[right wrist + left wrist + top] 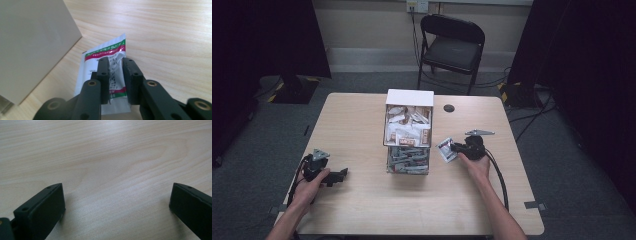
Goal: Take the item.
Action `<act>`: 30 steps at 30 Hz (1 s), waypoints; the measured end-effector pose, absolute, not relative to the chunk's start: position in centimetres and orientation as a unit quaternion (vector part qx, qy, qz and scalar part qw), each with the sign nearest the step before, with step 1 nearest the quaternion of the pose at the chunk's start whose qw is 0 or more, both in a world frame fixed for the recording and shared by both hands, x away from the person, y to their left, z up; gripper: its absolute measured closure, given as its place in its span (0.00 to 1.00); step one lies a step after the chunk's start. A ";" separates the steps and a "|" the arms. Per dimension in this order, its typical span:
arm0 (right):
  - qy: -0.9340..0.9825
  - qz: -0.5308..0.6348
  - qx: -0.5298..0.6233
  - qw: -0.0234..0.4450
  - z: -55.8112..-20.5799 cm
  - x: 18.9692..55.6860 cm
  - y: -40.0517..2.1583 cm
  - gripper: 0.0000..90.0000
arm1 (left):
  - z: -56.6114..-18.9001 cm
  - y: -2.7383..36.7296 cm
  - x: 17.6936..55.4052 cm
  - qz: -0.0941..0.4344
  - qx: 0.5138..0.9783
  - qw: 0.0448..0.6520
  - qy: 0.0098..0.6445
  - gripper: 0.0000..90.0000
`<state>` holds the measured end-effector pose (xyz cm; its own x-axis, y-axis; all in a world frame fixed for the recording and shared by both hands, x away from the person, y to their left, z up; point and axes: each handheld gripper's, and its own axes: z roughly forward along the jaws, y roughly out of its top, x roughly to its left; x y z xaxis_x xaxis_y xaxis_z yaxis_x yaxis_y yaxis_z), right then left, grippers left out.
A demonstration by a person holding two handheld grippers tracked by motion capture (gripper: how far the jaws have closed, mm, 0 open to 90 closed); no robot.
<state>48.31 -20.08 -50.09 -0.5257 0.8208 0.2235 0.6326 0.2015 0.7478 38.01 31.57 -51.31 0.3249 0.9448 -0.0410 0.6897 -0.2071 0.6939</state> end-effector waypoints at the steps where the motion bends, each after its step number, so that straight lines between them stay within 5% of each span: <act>1: 0.774 0.403 0.471 0.128 -50.1 48.3 -20.0 0.86 | -51.3 31.6 38.0 0.202 0.750 0.316 0.545 0.00; 9: 0.778 0.402 0.468 0.120 -50.7 48.4 -19.7 0.85 | -51.3 31.6 38.0 0.202 0.752 0.314 0.544 0.00; 30: 0.754 0.411 0.491 0.145 -49.1 48.3 -20.7 0.29 | -51.3 31.6 38.0 0.202 0.750 0.316 0.545 0.00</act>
